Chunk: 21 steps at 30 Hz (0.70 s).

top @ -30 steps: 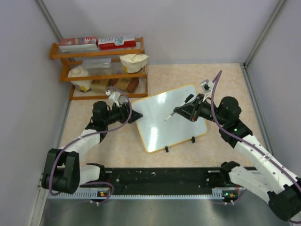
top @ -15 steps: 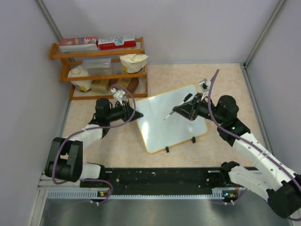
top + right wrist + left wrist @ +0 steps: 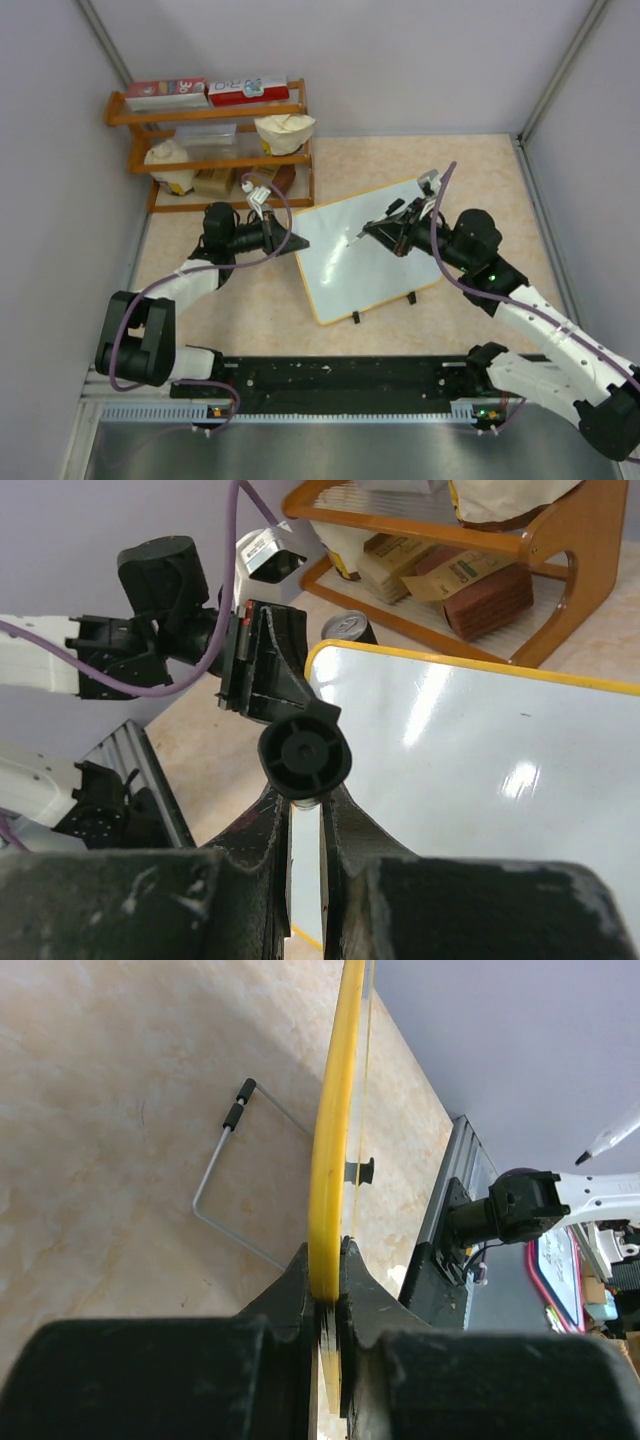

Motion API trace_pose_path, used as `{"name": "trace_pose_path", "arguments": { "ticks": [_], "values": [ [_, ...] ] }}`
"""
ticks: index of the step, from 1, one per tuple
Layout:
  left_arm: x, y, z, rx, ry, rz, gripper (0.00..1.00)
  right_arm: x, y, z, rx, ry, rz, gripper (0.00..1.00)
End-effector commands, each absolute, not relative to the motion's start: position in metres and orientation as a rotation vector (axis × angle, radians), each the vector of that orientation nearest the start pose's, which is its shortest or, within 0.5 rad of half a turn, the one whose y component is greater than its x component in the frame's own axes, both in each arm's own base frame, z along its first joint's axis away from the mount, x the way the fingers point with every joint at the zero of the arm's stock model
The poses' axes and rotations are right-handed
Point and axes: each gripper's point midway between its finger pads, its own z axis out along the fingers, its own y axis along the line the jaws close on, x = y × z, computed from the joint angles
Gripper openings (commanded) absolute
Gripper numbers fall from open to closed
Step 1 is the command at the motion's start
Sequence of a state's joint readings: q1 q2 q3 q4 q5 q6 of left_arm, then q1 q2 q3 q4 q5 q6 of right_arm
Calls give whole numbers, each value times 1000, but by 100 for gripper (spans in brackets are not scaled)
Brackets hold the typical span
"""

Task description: Write a sentence on the whiteboard

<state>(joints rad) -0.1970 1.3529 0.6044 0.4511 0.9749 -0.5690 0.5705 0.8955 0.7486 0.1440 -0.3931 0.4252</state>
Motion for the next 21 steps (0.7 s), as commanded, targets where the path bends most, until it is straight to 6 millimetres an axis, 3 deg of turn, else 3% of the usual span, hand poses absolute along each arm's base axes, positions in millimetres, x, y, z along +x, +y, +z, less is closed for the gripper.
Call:
{"name": "trace_pose_path", "arguments": {
  "ticks": [1,13,21],
  "values": [
    [290,-211,161,459,1924,-1287,0,249,264,340,-460,1469,938,0],
    [283,-210,163,458,1927,-1292,0,290,299,335,-337,1400,832,0],
    [281,-211,169,468,1916,-1296,0,296,329,330,-363,1397,815,0]
  ]
}}
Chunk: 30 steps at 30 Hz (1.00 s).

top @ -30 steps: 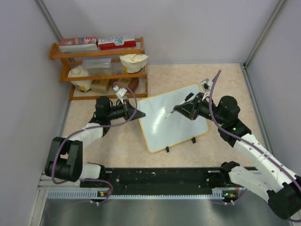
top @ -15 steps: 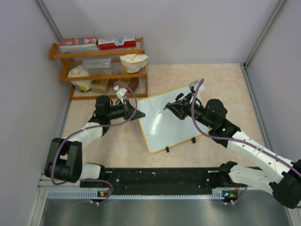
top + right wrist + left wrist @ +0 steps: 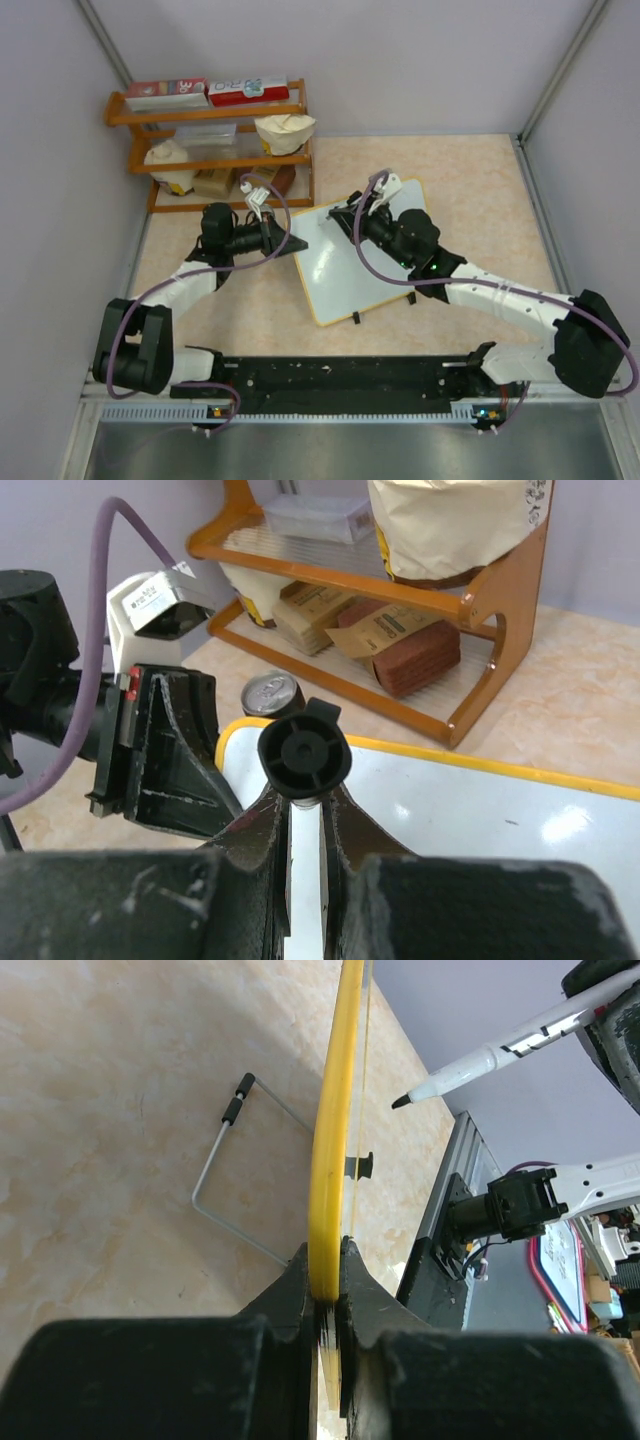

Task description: Write a sentence on the whiteboard

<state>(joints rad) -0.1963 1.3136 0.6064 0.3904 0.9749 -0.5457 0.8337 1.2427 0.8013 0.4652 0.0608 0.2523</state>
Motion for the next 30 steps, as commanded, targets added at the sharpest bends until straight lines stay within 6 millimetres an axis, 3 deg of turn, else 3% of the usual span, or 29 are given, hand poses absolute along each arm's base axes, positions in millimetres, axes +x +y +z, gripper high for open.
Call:
{"name": "trace_pose_path", "arguments": {
  "ticks": [1,19,30],
  "values": [
    [281,-211,169,473,1915,-1293,0,294,333,329,-372,1399,821,0],
    [279,-210,165,460,1922,-1297,0,308,349,300,-373,1467,763,0],
    [280,-211,162,459,1933,-1304,0,315,339,273,-360,1529,661,0]
  ]
}}
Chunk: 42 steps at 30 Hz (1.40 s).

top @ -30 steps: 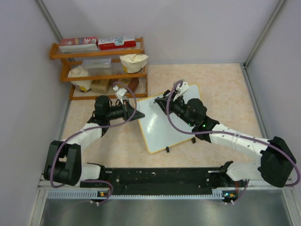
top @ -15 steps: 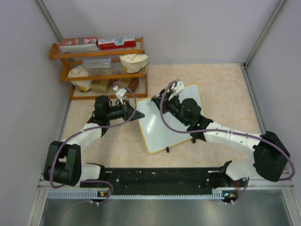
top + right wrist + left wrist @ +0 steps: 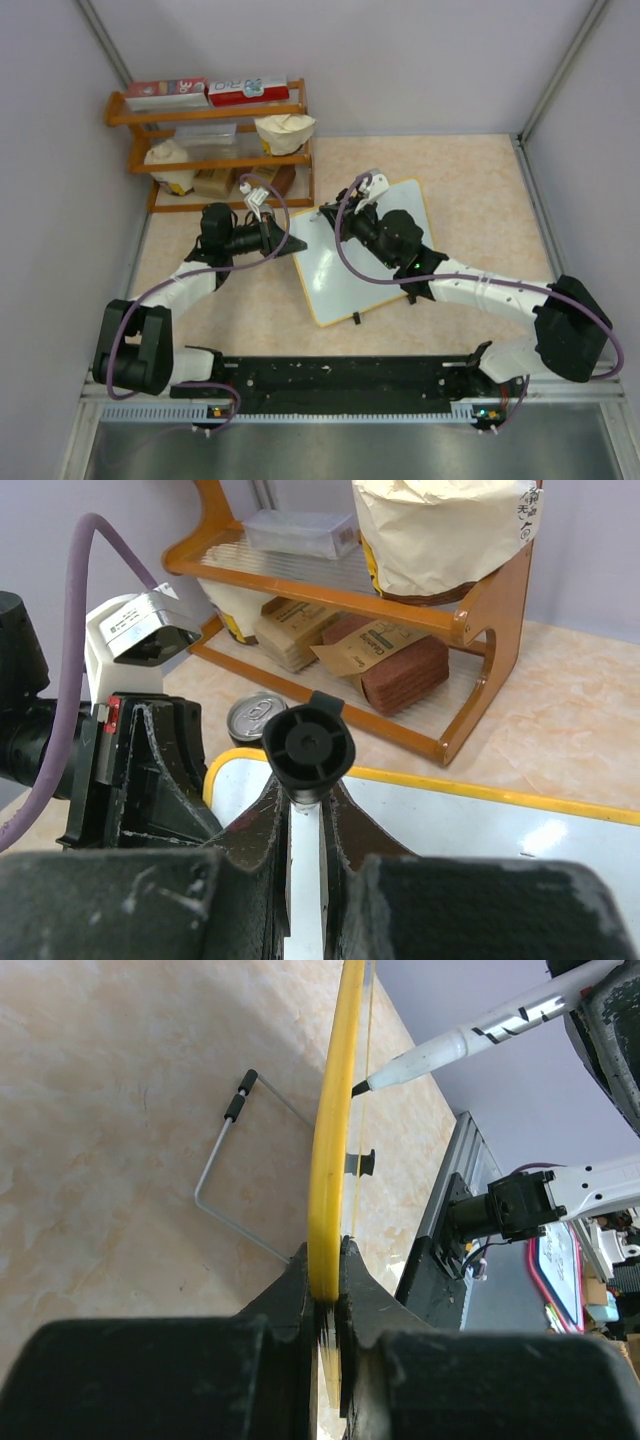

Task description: Write a sentence on the whiteboard

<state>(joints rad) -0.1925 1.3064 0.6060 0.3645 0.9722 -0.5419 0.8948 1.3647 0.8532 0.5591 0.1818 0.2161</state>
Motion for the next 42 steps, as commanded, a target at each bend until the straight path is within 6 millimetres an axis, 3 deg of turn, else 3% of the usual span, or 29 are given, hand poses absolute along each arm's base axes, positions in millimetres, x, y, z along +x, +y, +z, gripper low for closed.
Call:
{"name": "trace_pose_path", "arguments": {
  "ticks": [1,17,33,42],
  "values": [
    [280,-211,162,459,1933,-1304,0,316,338,272,-355,1531,655,0],
    [280,-211,160,454,1942,-1303,0,327,314,258,-277,1582,514,0],
    [280,-211,157,456,1948,-1310,0,294,332,294,-362,1465,759,0],
    [279,-211,158,462,1942,-1313,0,299,334,290,-348,1478,748,0]
  ]
}}
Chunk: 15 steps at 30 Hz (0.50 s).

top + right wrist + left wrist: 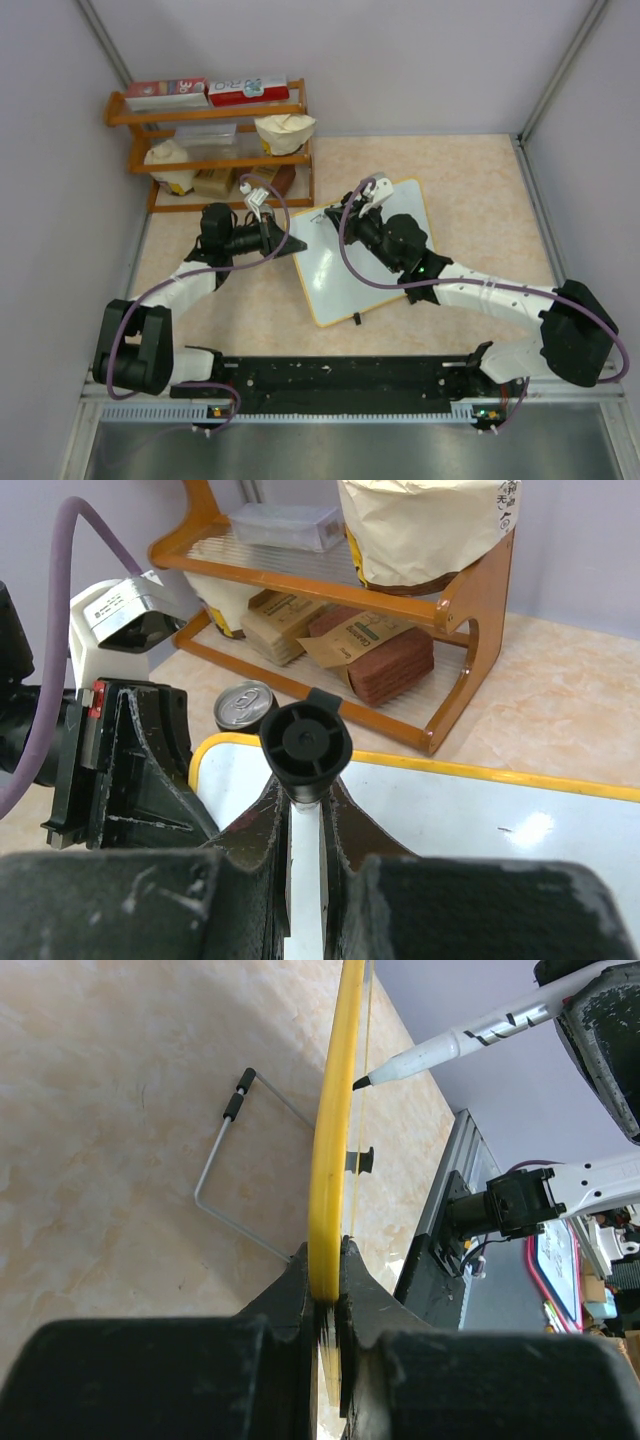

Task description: Write a sentence on the whiteboard

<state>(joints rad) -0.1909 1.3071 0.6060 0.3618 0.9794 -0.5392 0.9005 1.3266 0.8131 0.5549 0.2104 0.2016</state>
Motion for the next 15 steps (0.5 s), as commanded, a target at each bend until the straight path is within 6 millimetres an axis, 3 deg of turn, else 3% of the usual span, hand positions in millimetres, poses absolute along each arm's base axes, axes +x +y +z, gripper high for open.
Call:
{"name": "trace_pose_path", "arguments": {
  "ticks": [1,15],
  "values": [
    [279,-211,157,461,1945,-1315,0,300,334,290,-344,1477,746,0],
    [278,-211,156,465,1949,-1313,0,302,329,309,-310,1432,739,0]
  ]
}}
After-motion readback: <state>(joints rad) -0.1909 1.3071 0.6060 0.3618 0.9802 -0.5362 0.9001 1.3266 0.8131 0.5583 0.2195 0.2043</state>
